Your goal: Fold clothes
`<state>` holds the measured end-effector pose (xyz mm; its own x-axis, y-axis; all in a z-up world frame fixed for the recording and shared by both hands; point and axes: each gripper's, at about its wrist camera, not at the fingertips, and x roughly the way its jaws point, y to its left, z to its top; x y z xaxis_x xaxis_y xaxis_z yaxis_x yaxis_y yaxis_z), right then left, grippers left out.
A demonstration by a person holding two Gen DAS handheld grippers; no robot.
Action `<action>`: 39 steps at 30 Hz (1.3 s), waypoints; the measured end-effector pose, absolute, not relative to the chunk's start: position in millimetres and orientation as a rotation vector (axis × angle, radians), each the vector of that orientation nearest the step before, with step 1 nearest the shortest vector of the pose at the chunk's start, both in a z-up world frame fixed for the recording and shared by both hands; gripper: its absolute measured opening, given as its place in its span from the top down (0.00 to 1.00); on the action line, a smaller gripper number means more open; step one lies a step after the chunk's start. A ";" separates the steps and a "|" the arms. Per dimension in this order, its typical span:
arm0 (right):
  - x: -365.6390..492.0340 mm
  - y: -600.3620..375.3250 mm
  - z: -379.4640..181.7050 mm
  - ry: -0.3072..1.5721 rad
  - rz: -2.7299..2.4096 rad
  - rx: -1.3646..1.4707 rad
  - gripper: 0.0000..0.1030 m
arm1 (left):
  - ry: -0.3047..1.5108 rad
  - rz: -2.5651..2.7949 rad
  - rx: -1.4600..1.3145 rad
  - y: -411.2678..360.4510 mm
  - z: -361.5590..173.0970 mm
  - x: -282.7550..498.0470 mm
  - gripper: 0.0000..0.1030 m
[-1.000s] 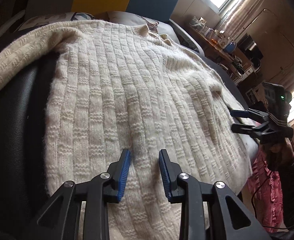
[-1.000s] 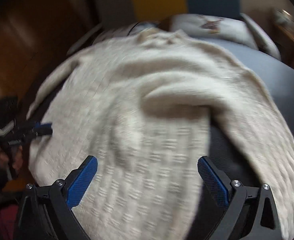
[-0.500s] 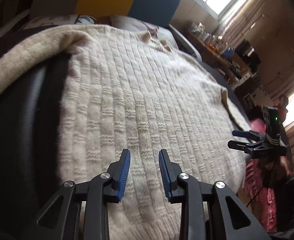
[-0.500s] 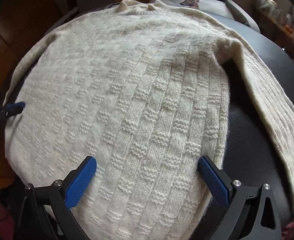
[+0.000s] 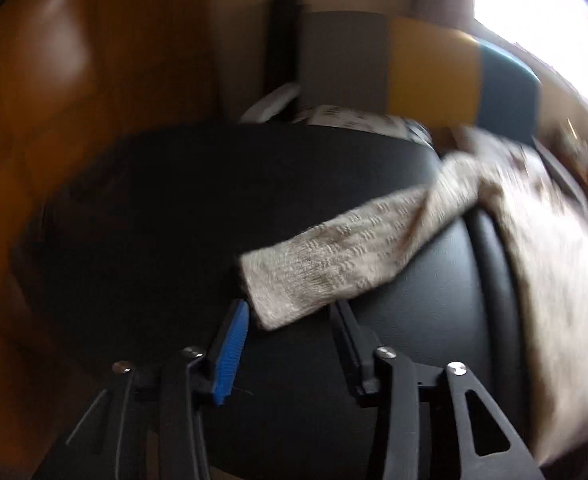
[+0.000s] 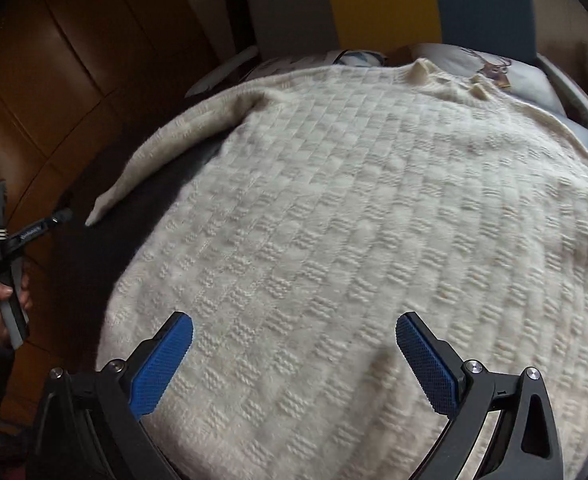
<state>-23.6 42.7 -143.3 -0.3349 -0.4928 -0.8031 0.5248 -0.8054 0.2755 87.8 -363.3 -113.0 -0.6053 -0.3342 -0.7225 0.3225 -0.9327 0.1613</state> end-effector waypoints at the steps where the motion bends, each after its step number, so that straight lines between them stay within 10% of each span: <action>1: -23.0 42.1 -144.6 0.044 -2.148 1.295 0.00 | -0.155 -2.541 1.167 -357.7 -118.1 83.8 0.55; 16: -30.4 30.8 -152.9 0.114 -2.194 1.411 0.00 | -0.778 -2.479 1.331 -330.4 -172.6 -3.2 0.55; 19: -28.4 28.7 -153.5 0.147 -2.200 1.407 0.00 | -0.581 -2.542 1.447 -342.7 -170.1 -13.1 0.94; 30: -24.5 26.7 -155.2 0.208 -2.199 1.389 0.00 | 1.146 -2.866 1.318 -461.5 -72.7 4.9 0.95; 39: -24.9 20.6 -155.4 0.201 -2.218 1.399 0.00 | 0.996 -2.329 1.502 -552.7 -149.4 -48.2 0.96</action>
<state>-24.9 20.6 -155.4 -0.3427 -0.3365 -0.8771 0.4889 -0.8612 0.1393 -48.2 -552.7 -149.4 -0.4651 0.1870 -0.8653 0.4964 -0.7542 -0.4298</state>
